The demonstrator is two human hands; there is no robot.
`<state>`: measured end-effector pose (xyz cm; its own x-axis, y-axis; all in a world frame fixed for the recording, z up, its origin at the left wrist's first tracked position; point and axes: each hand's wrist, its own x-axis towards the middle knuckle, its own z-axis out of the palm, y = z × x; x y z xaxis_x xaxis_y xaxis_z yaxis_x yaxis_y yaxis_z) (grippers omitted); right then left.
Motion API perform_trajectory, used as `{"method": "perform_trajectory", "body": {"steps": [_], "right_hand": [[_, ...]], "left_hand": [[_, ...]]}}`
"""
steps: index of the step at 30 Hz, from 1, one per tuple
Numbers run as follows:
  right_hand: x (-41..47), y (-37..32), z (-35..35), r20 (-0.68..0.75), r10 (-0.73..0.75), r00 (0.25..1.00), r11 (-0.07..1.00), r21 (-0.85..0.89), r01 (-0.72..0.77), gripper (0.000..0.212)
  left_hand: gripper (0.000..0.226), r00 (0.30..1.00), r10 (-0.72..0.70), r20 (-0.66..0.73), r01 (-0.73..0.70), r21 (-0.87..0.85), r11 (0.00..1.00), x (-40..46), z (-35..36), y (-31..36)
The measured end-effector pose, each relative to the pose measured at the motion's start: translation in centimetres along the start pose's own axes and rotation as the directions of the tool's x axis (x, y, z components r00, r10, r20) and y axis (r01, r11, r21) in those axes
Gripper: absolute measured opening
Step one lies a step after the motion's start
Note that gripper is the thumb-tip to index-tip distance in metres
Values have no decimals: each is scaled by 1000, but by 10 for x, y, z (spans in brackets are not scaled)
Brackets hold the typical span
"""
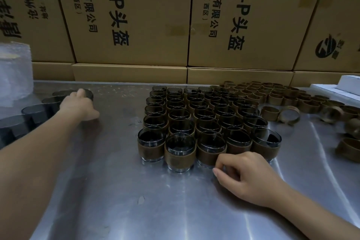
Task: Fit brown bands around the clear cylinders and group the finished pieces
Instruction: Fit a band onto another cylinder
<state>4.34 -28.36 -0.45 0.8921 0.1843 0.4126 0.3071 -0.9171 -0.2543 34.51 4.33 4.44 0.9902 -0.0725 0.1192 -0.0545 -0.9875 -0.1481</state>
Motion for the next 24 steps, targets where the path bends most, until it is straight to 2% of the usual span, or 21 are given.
{"method": "perform_trajectory", "body": {"steps": [3, 5, 8, 11, 14, 16, 19, 21, 22, 24], "right_hand": [[0, 1, 1, -17, 6, 1000, 1000, -2, -6, 19], [1, 2, 1, -32, 9, 999, 1000, -11, -9, 20], [1, 3, 2, -47, 6, 999, 1000, -20, -7, 21], [1, 3, 2, -64, 3, 998, 999, -33, -6, 22], [1, 1, 2, -80, 2, 997, 999, -43, -5, 22], [1, 1, 1, -95, 6, 995, 999, -42, -10, 22], [0, 1, 2, -113, 16, 993, 999, -40, -20, 24], [0, 1, 2, -118, 28, 993, 998, -47, -33, 25], [0, 1, 2, -118, 33, 992, 998, -52, -40, 25], [0, 0, 2, -122, 38, 992, 997, -58, -46, 23]], "left_hand": [[43, 1000, 12, 17, -13, 37, 999, -12, 5, 8], [43, 999, -31, 21, 31, 30, 999, -19, 11, 13], [38, 999, -33, -31, 33, 15, 999, -32, 19, 20], [33, 972, 95, -217, -84, 62, 995, -58, 23, 27], [23, 868, 233, -439, -241, 38, 970, -89, 24, 33], [17, 809, 256, -529, -329, -47, 943, -107, 24, 39], [21, 841, 80, -535, -310, -355, 882, -131, 22, 53], [24, 831, -92, -549, -322, -609, 724, -147, 13, 61], [25, 793, -155, -589, -373, -671, 641, -155, 6, 64], [26, 679, -241, -694, -524, -687, 503, -175, -12, 75]]}}
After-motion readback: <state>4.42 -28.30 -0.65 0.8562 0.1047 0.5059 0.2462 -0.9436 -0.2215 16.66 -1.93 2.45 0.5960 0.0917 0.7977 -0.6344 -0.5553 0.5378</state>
